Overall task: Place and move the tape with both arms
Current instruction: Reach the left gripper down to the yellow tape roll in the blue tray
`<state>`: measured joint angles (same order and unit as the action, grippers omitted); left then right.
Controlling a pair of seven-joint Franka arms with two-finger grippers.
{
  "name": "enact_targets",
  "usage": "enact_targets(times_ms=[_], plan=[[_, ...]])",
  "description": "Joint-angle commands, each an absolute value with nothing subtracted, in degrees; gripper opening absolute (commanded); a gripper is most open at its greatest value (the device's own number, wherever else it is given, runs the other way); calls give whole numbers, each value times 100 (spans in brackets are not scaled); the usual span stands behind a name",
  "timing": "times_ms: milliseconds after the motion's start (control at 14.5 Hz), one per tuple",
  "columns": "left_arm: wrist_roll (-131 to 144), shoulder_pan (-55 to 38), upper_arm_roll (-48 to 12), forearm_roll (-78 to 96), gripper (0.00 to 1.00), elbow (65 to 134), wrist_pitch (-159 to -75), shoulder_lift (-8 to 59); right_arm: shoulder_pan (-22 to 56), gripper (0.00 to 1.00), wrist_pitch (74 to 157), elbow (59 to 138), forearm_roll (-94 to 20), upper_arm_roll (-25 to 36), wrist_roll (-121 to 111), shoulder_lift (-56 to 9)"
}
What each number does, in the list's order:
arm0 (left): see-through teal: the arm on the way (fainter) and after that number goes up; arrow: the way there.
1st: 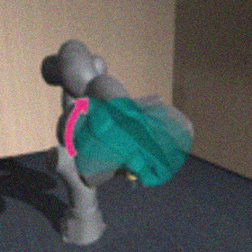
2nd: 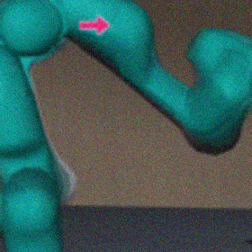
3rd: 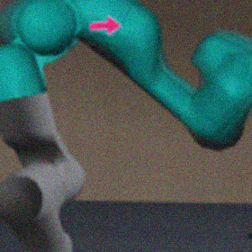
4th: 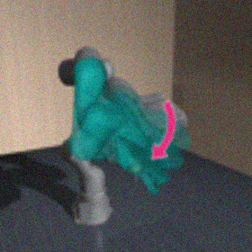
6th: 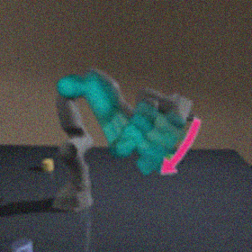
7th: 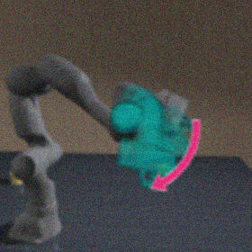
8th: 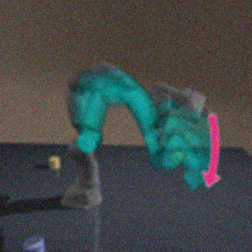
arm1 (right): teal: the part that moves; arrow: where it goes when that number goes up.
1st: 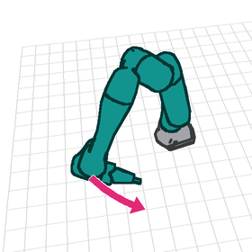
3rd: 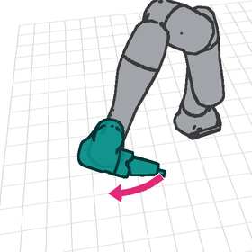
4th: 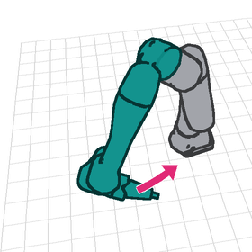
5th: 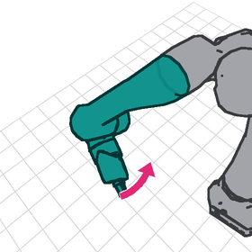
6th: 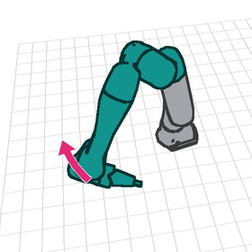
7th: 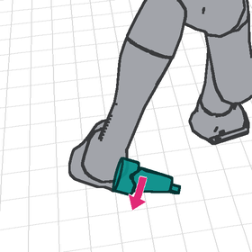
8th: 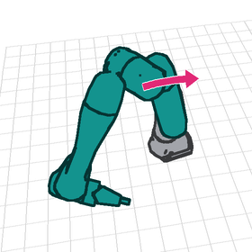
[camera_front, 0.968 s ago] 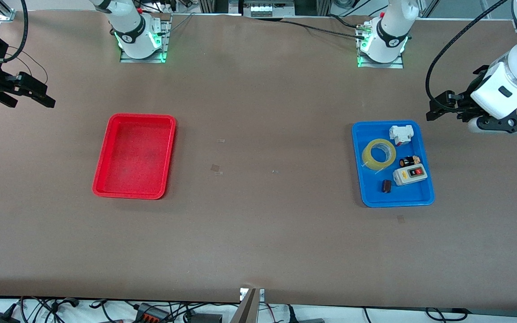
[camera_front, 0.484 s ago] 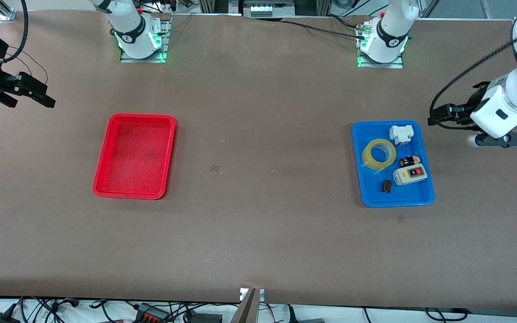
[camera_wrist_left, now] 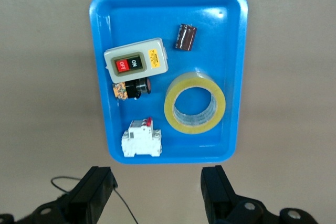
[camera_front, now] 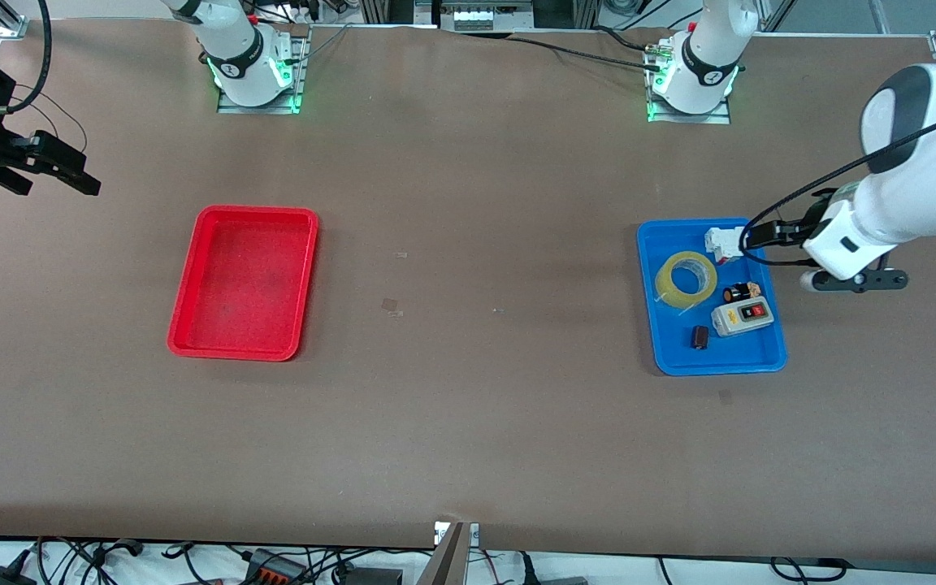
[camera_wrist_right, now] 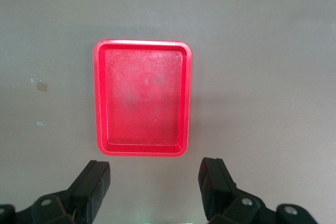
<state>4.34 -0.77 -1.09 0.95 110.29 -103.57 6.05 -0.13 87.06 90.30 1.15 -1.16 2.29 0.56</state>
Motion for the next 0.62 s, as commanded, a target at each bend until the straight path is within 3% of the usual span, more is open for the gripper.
enact_targets(times_ms=[0,415,553], plan=[[404,-79,-114,158,100,11872,-11107,264,-44,99,8701,9044,70,-132,149,88],[404,-62,-114,158,100,12971,-12846,509,-53,99,8692,9044,70,-123,141,88],[404,-79,-114,141,100,13017,-13103,859,-53,99,8692,9044,70,-123,141,79]])
